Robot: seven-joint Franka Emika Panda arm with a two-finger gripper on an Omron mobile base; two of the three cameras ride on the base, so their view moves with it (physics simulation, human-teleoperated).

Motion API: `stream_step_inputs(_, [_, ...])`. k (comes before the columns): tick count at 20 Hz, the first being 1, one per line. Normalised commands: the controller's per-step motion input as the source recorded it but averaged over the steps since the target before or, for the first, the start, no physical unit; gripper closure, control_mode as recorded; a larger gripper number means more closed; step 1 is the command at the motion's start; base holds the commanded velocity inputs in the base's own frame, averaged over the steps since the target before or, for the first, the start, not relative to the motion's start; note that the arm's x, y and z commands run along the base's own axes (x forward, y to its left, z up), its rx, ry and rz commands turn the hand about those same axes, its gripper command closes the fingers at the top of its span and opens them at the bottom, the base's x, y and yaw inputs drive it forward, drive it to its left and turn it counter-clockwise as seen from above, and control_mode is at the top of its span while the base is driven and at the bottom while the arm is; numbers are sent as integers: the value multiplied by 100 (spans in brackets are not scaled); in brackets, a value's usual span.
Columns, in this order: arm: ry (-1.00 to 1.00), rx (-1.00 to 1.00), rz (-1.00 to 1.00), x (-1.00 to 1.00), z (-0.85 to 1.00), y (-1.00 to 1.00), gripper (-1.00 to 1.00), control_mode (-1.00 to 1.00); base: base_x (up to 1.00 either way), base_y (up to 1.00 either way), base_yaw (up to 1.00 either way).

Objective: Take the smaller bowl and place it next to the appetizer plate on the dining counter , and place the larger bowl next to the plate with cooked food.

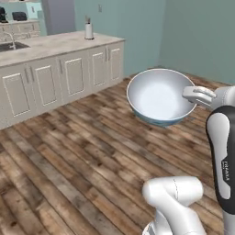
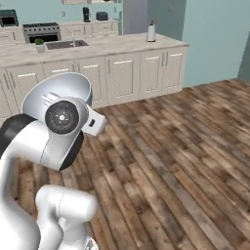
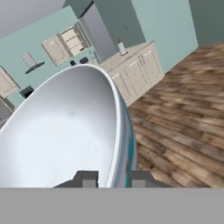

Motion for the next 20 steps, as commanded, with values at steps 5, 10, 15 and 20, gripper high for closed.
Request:
stream_step_inputs(5, [0,0,0,0,0,0,100,100,71,15,45])
stream_step_inputs(10, [0,0,0,0,0,0,100,100,53,43,43])
stream_step_inputs(15, [0,0,0,0,0,0,100,100,54,32,46])
stream_step_inputs(20, [0,0,0,0,0,0,100,100,58,7,50])
